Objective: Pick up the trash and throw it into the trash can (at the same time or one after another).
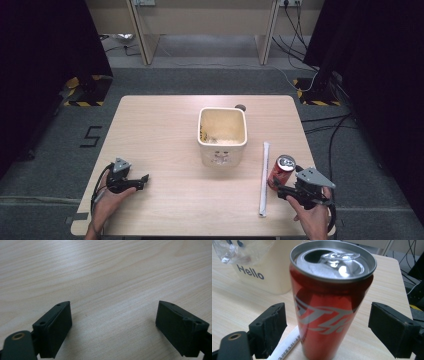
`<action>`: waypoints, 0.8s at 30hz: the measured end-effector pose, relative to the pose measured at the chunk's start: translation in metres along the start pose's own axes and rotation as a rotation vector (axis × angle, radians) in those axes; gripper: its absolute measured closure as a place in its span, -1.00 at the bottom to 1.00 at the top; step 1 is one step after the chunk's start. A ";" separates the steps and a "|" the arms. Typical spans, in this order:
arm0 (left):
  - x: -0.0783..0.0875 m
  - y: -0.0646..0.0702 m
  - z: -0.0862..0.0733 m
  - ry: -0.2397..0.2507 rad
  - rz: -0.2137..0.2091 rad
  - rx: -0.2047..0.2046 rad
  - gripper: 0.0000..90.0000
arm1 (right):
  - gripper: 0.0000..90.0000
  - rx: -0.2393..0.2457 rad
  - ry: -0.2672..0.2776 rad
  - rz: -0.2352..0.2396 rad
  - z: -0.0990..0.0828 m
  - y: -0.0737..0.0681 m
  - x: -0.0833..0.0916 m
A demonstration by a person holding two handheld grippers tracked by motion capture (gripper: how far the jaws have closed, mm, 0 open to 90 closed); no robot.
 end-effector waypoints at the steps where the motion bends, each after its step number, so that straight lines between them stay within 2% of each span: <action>1: 0.000 0.000 0.000 0.000 0.000 0.000 -0.71 | -0.66 -0.009 -0.002 -0.001 0.000 0.000 -0.001; 14: 0.000 0.000 0.000 0.000 0.000 0.000 -0.71 | -0.64 -0.023 0.013 0.026 0.009 0.001 -0.009; 24: 0.000 0.000 0.000 0.000 0.000 0.000 -0.71 | -0.43 -0.024 0.010 0.040 0.012 0.001 -0.016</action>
Point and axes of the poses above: each handheld gripper's, and its own axes: x roughly backward along the jaws, z roughly out of its top, y roughly to its right, the point moved 7 cm from there along -x, roughly forward along the jaws, and after that the axes turned 3 degrees about -x, right-handed, at the moved point
